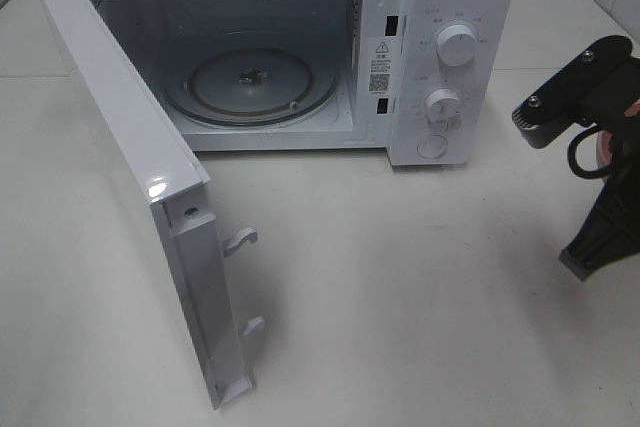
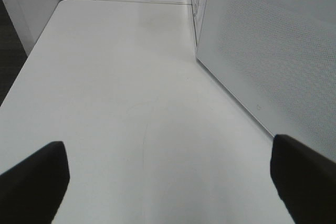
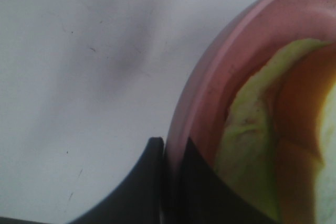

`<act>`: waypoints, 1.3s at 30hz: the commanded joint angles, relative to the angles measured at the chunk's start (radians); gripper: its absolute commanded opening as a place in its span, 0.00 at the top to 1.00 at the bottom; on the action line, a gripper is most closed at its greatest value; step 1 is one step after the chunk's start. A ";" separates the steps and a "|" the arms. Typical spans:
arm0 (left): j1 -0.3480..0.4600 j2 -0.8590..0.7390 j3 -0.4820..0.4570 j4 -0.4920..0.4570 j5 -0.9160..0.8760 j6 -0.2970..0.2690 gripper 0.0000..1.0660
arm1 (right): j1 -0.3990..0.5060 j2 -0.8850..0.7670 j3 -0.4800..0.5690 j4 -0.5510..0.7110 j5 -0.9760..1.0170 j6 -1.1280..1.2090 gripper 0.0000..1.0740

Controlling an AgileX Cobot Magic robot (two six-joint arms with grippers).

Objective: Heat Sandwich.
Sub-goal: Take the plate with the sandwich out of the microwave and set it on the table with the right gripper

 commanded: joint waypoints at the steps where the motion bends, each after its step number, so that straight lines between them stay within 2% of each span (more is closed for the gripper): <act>1: 0.002 -0.022 0.003 -0.009 -0.004 0.004 0.08 | -0.008 0.035 -0.029 -0.058 0.016 0.043 1.00; 26: 0.002 -0.022 0.003 -0.009 -0.004 0.004 0.08 | -0.392 0.074 -0.037 -0.099 -0.204 0.087 1.00; 32: 0.002 -0.022 0.003 -0.009 -0.004 0.004 0.08 | -0.424 0.123 -0.037 -0.104 -0.220 0.095 1.00; 39: 0.002 -0.022 0.003 -0.009 -0.004 0.004 0.08 | -0.424 0.219 -0.037 -0.192 -0.263 0.200 1.00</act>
